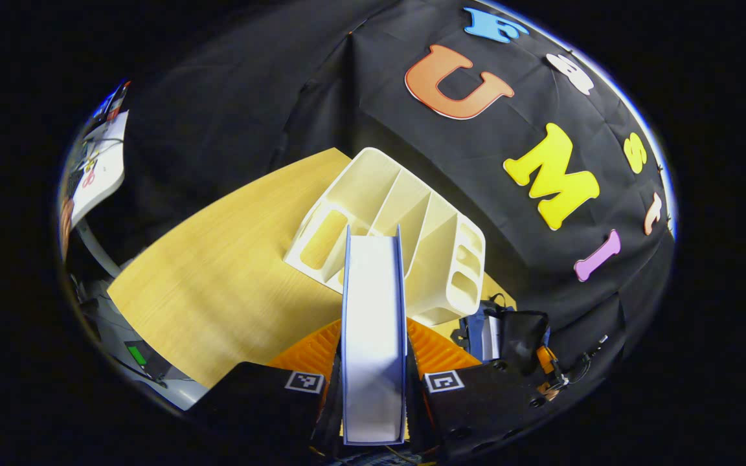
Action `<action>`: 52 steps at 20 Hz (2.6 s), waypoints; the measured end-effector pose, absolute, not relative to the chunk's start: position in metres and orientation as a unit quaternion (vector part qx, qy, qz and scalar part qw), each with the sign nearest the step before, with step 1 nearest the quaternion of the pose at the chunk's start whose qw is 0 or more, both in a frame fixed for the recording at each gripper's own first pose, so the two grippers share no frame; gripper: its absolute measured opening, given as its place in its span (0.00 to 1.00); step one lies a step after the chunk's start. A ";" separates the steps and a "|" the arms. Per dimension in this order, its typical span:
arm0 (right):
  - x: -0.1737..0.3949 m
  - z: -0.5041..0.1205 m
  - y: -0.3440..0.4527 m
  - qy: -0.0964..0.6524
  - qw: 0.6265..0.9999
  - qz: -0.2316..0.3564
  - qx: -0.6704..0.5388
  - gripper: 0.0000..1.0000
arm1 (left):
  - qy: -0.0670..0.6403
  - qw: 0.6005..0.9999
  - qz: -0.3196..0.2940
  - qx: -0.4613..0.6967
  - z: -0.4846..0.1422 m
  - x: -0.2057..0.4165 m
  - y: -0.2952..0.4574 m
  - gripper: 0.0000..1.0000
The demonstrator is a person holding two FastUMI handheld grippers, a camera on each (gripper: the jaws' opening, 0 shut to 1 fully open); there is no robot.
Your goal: Open the schoolbag, grab two books from the bookshelf and put them into the schoolbag.
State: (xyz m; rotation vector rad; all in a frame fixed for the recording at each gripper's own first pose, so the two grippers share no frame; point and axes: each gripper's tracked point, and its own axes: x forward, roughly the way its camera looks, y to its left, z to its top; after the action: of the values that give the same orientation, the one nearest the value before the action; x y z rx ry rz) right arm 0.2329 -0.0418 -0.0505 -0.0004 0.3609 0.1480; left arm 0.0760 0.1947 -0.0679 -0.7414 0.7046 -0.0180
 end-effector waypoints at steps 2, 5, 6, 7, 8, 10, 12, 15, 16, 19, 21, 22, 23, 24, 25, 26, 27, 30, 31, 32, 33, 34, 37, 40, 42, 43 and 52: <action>0.233 -0.050 -0.039 0.182 0.981 0.073 0.001 0.01 | 0.327 0.866 -0.028 -0.377 -0.067 0.067 0.183 0.42; 0.233 -0.049 -0.033 0.184 0.980 0.073 -0.005 0.01 | 0.320 0.859 -0.054 -0.397 -0.071 0.059 0.156 0.42; 0.234 -0.048 -0.032 0.185 0.980 0.072 -0.008 0.01 | 0.318 0.856 -0.067 -0.403 -0.071 0.056 0.143 0.42; 0.234 -0.048 -0.031 0.186 0.980 0.071 -0.010 0.01 | 0.317 0.852 -0.081 -0.408 -0.071 0.053 0.132 0.42; 0.234 -0.047 -0.030 0.187 0.980 0.073 -0.012 0.01 | 0.317 0.849 -0.091 -0.412 -0.071 0.051 0.120 0.41; 0.233 -0.045 -0.028 0.188 0.979 0.074 -0.016 0.01 | 0.318 0.845 -0.112 -0.415 -0.069 0.052 0.096 0.43; 0.233 -0.043 -0.031 0.187 0.979 0.072 -0.022 0.01 | 0.318 0.839 -0.131 -0.421 -0.059 0.053 0.075 0.42; 0.232 -0.038 -0.033 0.184 0.980 0.077 -0.025 0.00 | 0.311 0.828 -0.164 -0.436 -0.049 0.066 0.036 0.42; 0.232 -0.035 -0.035 0.181 0.980 0.077 -0.027 0.01 | 0.308 0.824 -0.175 -0.443 -0.045 0.071 0.025 0.42; 0.232 -0.026 -0.042 0.172 0.982 0.075 -0.024 0.00 | 0.303 0.816 -0.192 -0.453 -0.043 0.093 -0.005 0.42; 0.234 -0.022 -0.046 0.171 0.983 0.071 -0.021 0.00 | 0.298 0.821 -0.187 -0.450 -0.045 0.111 -0.019 0.42; 0.234 -0.020 -0.046 0.170 0.983 0.073 -0.018 0.00 | 0.294 0.821 -0.187 -0.452 -0.043 0.119 -0.027 0.42; 0.236 -0.018 -0.045 0.169 0.983 0.075 -0.013 0.01 | 0.292 0.819 -0.191 -0.456 -0.041 0.127 -0.037 0.42; 0.237 -0.015 -0.045 0.166 0.983 0.075 -0.009 0.00 | 0.293 0.813 -0.199 -0.461 -0.040 0.132 -0.049 0.42; 0.239 -0.013 -0.047 0.162 0.984 0.072 -0.006 0.00 | 0.296 0.808 -0.204 -0.466 -0.039 0.142 -0.062 0.42; 0.241 -0.009 -0.051 0.157 0.986 0.064 -0.001 0.00 | 0.299 0.805 -0.209 -0.469 -0.041 0.150 -0.074 0.43; 0.241 -0.005 -0.054 0.151 0.987 0.056 0.003 0.00 | 0.301 0.802 -0.211 -0.470 -0.039 0.162 -0.087 0.42; 0.238 0.007 -0.057 0.133 0.990 0.053 0.011 0.00 | 0.306 0.797 -0.214 -0.474 -0.043 0.190 -0.118 0.42; 0.238 0.009 -0.060 0.129 0.990 0.052 0.012 0.00 | 0.310 0.797 -0.215 -0.472 -0.046 0.198 -0.128 0.42; 0.238 0.013 -0.062 0.124 0.991 0.050 0.012 0.00 | 0.313 0.798 -0.213 -0.468 -0.050 0.205 -0.137 0.42; 0.235 0.014 -0.065 0.120 0.992 0.047 0.010 0.00 | 0.315 0.800 -0.212 -0.465 -0.053 0.214 -0.144 0.42; 0.234 0.017 -0.065 0.116 0.992 0.048 0.010 0.00 | 0.315 0.802 -0.210 -0.462 -0.056 0.221 -0.150 0.42; 0.231 0.018 -0.066 0.108 0.993 0.053 0.010 0.00 | 0.320 0.802 -0.209 -0.459 -0.069 0.237 -0.167 0.42; 0.230 0.017 -0.064 0.105 0.993 0.059 0.009 0.00 | 0.323 0.813 -0.194 -0.444 -0.092 0.247 -0.177 0.42; 0.232 0.015 -0.062 0.105 0.992 0.063 0.006 0.00 | 0.317 0.818 -0.187 -0.442 -0.102 0.250 -0.183 0.42; 0.232 0.015 -0.060 0.104 0.992 0.065 0.007 0.00 | 0.313 0.821 -0.186 -0.440 -0.105 0.251 -0.189 0.43; 0.227 0.029 -0.054 0.083 0.993 0.085 0.012 0.00 | 0.294 0.840 -0.198 -0.410 -0.114 0.265 -0.245 0.43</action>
State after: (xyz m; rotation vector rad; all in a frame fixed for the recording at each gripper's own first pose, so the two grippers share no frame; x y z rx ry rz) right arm 0.2267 -0.0545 0.0288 0.0232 0.1663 0.1696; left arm 0.2652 -0.2445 -0.1140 -0.8667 0.6211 -0.4195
